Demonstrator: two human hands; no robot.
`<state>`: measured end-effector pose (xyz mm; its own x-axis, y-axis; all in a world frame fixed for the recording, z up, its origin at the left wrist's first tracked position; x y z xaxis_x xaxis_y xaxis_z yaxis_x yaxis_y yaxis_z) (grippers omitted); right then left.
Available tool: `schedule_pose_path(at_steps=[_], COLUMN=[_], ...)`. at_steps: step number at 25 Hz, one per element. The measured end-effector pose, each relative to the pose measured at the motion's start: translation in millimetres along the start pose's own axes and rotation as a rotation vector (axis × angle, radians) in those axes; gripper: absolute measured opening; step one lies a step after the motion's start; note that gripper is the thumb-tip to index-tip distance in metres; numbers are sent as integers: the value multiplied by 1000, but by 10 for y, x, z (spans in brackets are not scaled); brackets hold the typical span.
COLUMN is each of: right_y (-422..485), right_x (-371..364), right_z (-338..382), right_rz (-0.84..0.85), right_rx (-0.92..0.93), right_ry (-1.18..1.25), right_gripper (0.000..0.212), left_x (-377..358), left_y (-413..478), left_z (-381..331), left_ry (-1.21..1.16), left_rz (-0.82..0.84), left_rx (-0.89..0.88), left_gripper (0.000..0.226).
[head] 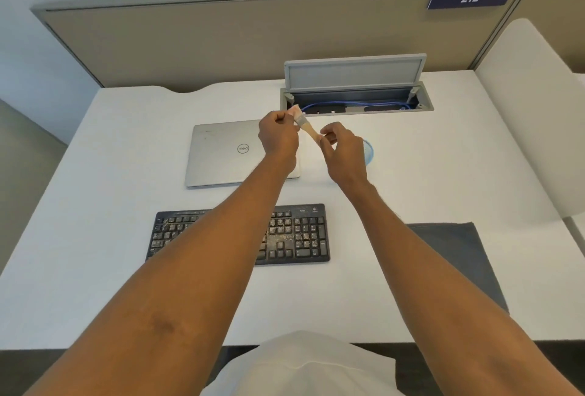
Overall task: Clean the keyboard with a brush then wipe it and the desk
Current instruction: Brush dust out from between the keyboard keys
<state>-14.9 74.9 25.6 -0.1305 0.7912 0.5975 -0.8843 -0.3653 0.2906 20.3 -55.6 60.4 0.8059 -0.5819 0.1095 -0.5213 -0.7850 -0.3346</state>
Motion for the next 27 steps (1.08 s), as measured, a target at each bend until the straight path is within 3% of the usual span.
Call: schedule_pose_path(at_steps=[7, 11, 14, 17, 21, 27], right_y=[-399, -562, -624, -688, -756, -907], right_x=[-606, -1006, -1244, -1484, -1766, -2134], right_z=[456, 812, 1062, 1266, 1427, 1605], right_rz=[53, 16, 1, 28, 54, 115], right_rx=[105, 82, 81, 86, 79, 48], right_ry=[178, 214, 237, 247, 223, 200], right_gripper=[9, 9, 11, 11, 11, 13], left_x=[890, 1384, 1766, 2244, 2985, 3820], left_y=[299, 469, 627, 787, 1083, 1406], left_z=[429, 614, 693, 741, 1014, 1593], left_ry=[-399, -426, -207, 231, 637, 910], left_rz=[-29, -27, -75, -152, -87, -25], left_rx=[431, 454, 314, 72, -209, -253], left_gripper=[25, 21, 21, 24, 32, 47])
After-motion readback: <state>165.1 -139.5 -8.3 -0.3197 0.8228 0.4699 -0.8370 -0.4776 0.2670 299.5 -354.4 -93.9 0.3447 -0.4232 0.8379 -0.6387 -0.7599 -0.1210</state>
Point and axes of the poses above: each hand's wrist, its own y-axis towards the middle knuckle, its own x-axis out of the back of the hand, z = x × y, the point moved 1 cm from there along y, towards the middle knuckle, and after that the axes turned 7 degrees about x, right-handed, at the moved point
